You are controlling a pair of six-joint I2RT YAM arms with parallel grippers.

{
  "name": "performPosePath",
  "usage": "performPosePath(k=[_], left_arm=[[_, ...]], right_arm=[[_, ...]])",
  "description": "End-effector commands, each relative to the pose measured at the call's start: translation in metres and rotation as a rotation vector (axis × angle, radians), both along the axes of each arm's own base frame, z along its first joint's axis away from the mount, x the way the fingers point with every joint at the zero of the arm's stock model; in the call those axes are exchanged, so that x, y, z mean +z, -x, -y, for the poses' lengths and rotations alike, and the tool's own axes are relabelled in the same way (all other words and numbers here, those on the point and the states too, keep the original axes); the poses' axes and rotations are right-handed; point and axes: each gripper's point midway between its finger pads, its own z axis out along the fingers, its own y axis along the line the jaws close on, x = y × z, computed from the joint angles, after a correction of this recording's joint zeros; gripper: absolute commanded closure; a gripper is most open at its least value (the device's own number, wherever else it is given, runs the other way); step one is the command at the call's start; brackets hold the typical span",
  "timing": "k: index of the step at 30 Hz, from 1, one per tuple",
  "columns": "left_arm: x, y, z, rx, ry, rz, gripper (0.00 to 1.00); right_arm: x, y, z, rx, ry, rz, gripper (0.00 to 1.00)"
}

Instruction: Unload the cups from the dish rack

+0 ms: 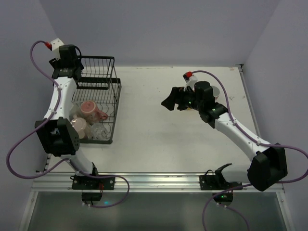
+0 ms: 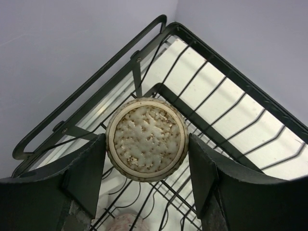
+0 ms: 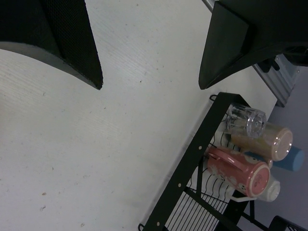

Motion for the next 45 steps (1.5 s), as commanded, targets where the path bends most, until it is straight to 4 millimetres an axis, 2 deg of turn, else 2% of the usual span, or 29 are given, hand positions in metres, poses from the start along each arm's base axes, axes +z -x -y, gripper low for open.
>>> performPosePath(k=[1,11,12,16,24,26,27,29,30,36,40,45], left_arm=[[0.047,-0.001,0.014,-0.064,0.044,0.168,0.94],[0.085,0.009,0.046,-0.199,0.142,0.318,0.99],[0.095,0.012,0.049,-0.213,0.145,0.349,0.99],[0.108,0.019,0.061,-0.263,0.186,0.404,1.00],[0.122,0.039,0.081,-0.331,0.252,0.491,1.00],[0.118,0.042,0.090,-0.367,0.289,0.496,1.00],[0.123,0.046,0.095,-0.384,0.313,0.517,1.00],[0.122,0.049,0.104,-0.424,0.343,0.524,1.00],[0.129,0.055,0.109,-0.445,0.354,0.543,1.00],[0.144,0.078,0.140,-0.589,0.417,0.586,1.00],[0.149,0.093,0.164,-0.683,0.467,0.601,1.00],[0.152,0.118,0.205,-0.814,0.568,0.616,1.00]], right_arm=[[0.019,0.006,-0.009,0.036,-0.049,0.051,0.18],[0.044,0.017,-0.012,0.051,-0.127,0.113,0.18],[0.046,0.018,-0.013,0.055,-0.136,0.117,0.18],[0.058,0.025,-0.023,0.090,-0.192,0.112,0.18],[0.089,0.033,-0.039,0.138,-0.353,0.091,0.18],[0.095,0.036,-0.043,0.158,-0.396,0.088,0.18],[0.107,0.041,-0.047,0.192,-0.449,0.102,0.18],[0.115,0.046,-0.053,0.228,-0.489,0.115,0.19],[0.127,0.050,-0.058,0.252,-0.530,0.142,0.19],[0.157,0.067,-0.076,0.370,-0.642,0.176,0.22],[0.167,0.073,-0.089,0.411,-0.680,0.177,0.24],[0.175,0.078,-0.098,0.416,-0.697,0.213,0.23]])
